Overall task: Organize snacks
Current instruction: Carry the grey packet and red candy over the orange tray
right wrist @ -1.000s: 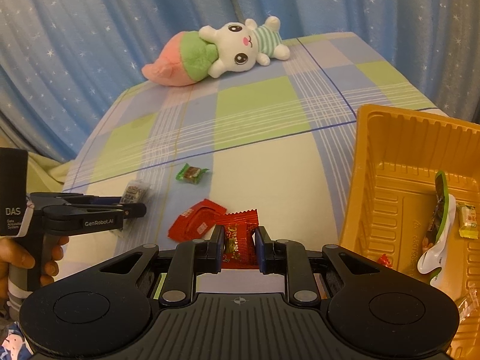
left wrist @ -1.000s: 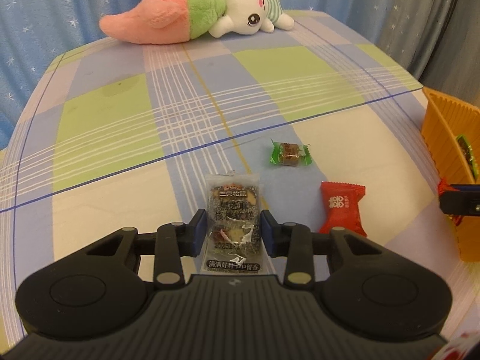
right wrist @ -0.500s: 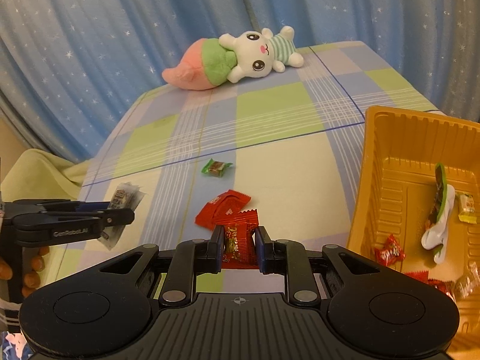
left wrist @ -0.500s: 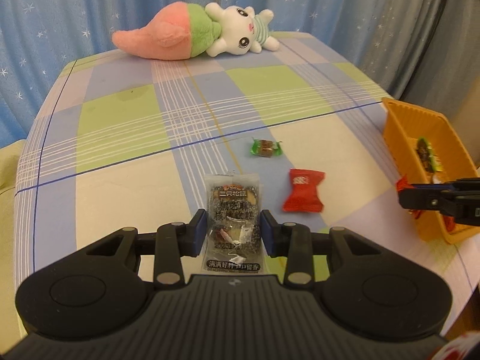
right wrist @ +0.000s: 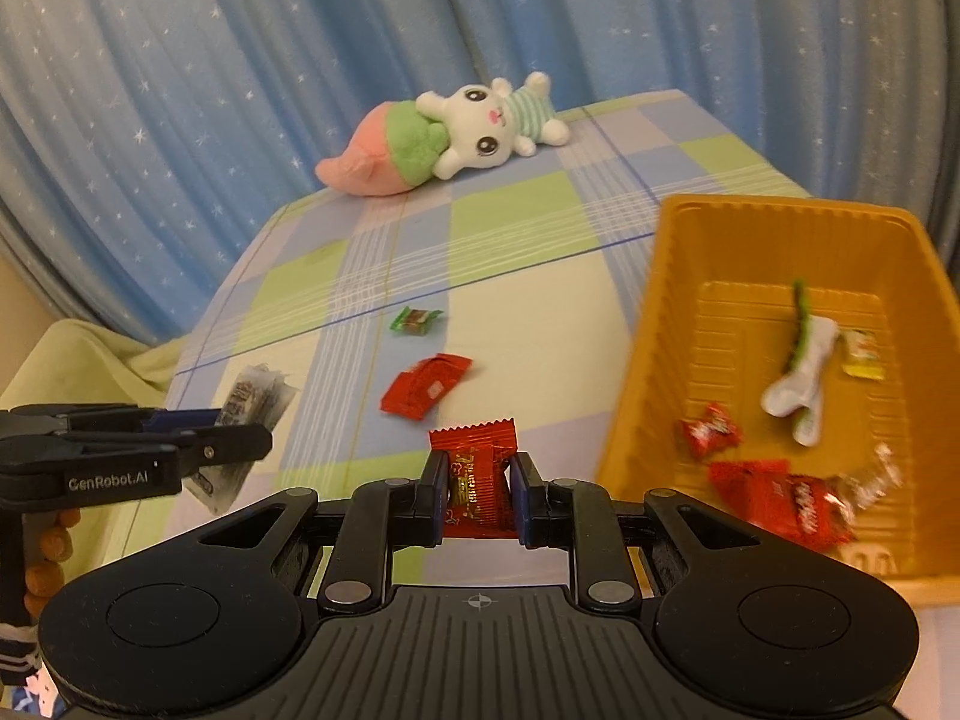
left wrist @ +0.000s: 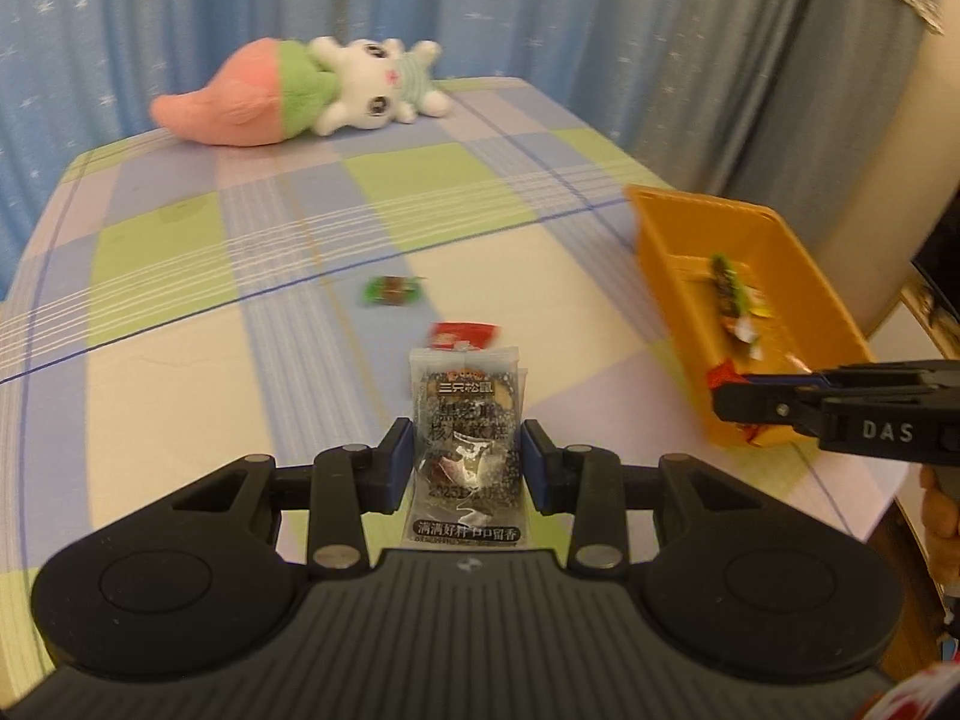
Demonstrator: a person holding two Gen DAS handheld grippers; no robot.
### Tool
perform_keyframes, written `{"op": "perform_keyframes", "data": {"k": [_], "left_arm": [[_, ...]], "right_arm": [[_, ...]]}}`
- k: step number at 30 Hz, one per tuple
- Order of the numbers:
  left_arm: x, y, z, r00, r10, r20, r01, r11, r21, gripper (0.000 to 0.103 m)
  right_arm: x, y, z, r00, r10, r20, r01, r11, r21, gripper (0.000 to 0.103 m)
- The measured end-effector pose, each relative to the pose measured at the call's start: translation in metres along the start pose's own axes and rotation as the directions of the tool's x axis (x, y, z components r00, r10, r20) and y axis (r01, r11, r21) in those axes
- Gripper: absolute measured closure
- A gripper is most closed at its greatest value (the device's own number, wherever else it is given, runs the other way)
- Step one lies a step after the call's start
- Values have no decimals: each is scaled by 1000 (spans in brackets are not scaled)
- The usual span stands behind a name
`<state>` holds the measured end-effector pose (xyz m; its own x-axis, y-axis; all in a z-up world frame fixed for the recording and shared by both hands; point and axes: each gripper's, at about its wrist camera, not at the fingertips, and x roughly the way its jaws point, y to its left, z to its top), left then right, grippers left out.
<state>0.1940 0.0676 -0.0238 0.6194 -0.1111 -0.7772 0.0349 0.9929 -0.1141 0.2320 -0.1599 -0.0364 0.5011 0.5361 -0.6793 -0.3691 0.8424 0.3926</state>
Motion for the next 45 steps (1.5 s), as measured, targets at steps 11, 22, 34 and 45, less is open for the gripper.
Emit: {"op": "perform_keyframes", "data": {"k": [11,22,34,45], "left_arm": [[4,-75,6,996,-94,4,93,993,78,68],[19,-132,24,992,-124,21,121,987,104,68],[46,-164,50,994,-102,46,97,991,97,68],[82,-181,72,996,-84,26,80,991,108,68]], "right_arm": [[-51,-49,-14,996,-72,44,69,995,65,81],[-86,-108,-12,987,-143,78,133,984,119,81],[-73,-146,17,979,-187,86,182,981,62,81],[-38,-165,38,978,-200,57,200,980,5,81]]}}
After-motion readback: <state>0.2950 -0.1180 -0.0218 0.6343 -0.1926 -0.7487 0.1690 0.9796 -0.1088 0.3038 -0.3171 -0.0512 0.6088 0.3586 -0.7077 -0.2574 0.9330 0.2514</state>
